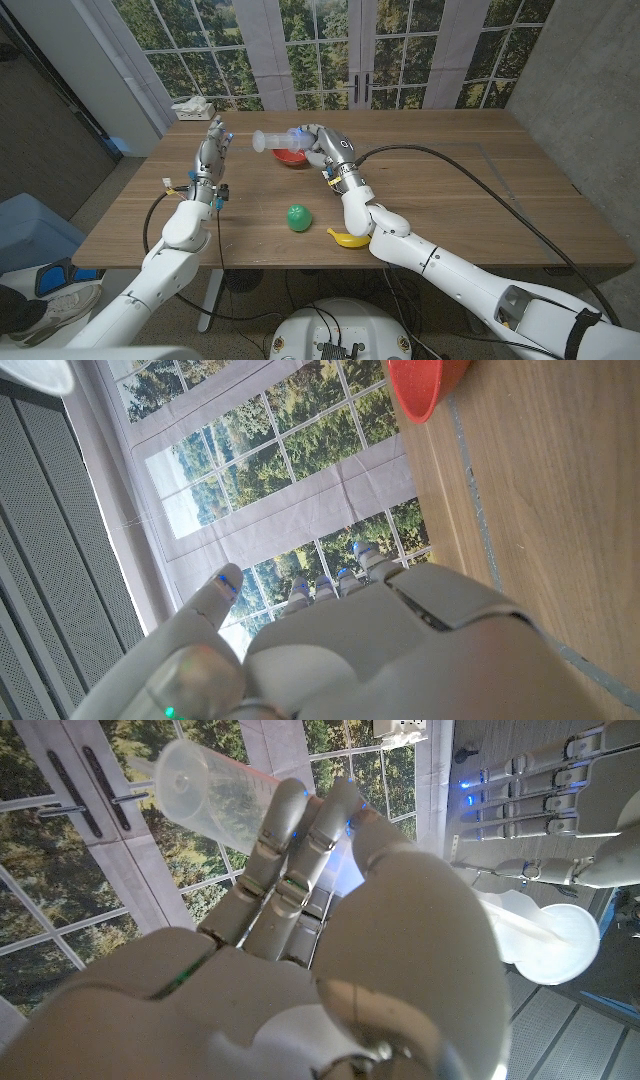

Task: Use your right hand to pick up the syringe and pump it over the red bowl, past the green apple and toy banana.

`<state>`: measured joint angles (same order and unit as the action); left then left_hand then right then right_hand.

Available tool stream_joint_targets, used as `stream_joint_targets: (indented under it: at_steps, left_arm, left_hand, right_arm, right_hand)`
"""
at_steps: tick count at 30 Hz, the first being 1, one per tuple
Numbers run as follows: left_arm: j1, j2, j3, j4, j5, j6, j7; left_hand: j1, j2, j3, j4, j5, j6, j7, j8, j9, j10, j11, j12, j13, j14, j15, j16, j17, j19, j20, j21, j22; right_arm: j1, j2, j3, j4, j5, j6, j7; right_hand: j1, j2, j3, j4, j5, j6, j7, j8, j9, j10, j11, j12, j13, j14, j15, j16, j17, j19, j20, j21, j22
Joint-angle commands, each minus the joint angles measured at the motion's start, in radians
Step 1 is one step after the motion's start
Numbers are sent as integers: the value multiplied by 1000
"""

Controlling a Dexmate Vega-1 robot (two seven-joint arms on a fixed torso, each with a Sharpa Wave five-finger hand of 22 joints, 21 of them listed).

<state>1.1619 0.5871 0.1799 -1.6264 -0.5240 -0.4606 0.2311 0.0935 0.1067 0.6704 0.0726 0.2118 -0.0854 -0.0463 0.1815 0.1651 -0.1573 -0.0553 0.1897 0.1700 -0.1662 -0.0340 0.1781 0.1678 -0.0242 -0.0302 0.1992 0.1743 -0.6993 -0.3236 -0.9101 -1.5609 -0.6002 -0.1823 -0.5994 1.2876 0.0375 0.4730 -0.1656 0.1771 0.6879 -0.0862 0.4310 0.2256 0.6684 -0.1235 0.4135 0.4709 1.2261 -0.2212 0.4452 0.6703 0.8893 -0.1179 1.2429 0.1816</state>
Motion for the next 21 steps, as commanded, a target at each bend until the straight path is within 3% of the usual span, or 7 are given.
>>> stream_joint_targets:
  at_steps: [1, 12, 21]
  left_arm:
    - [22, -18, -24, -2, 18, -30, 25]
    - [37, -26, -41, -4, 36, -58, 34]
    - [68, -33, -63, -32, 72, -69, 70]
  left_hand:
    - [-11, 41, 4, -1, 3, 8, -1, 7, 5, 9, 1, 5, 4, -24, -45, 5, 3, 6, -79, 5, 2]
    - [-14, 41, 2, -1, 2, 10, -1, 6, 5, 10, 2, 4, 4, -23, -44, 3, 3, 7, -80, 4, 2]
    - [-16, 40, 1, -2, 2, 12, -1, 5, 5, 12, 3, 4, 4, -21, -44, 3, 3, 8, -80, 4, 2]
  right_arm:
    - [49, 35, -26, 77, 34, 84, 17]
    - [70, 58, -36, 112, 51, 120, 25]
    - [96, 82, -29, 162, 124, 167, 81]
  right_hand:
    - [45, 52, 2, 7, 6, 324, 91, 2, 0, 331, 56, 30, 74, 6, -2, 0, 2, -2, -98, 8, 1]
    - [46, 53, 0, 8, 6, 327, 92, 0, -1, 335, 55, 25, 76, 7, -1, -2, 3, -3, -98, 12, 0]
    - [47, 53, -1, 9, 6, 325, 91, -3, -2, 337, 57, 21, 79, 7, -1, -3, 3, -5, -98, 15, 0]
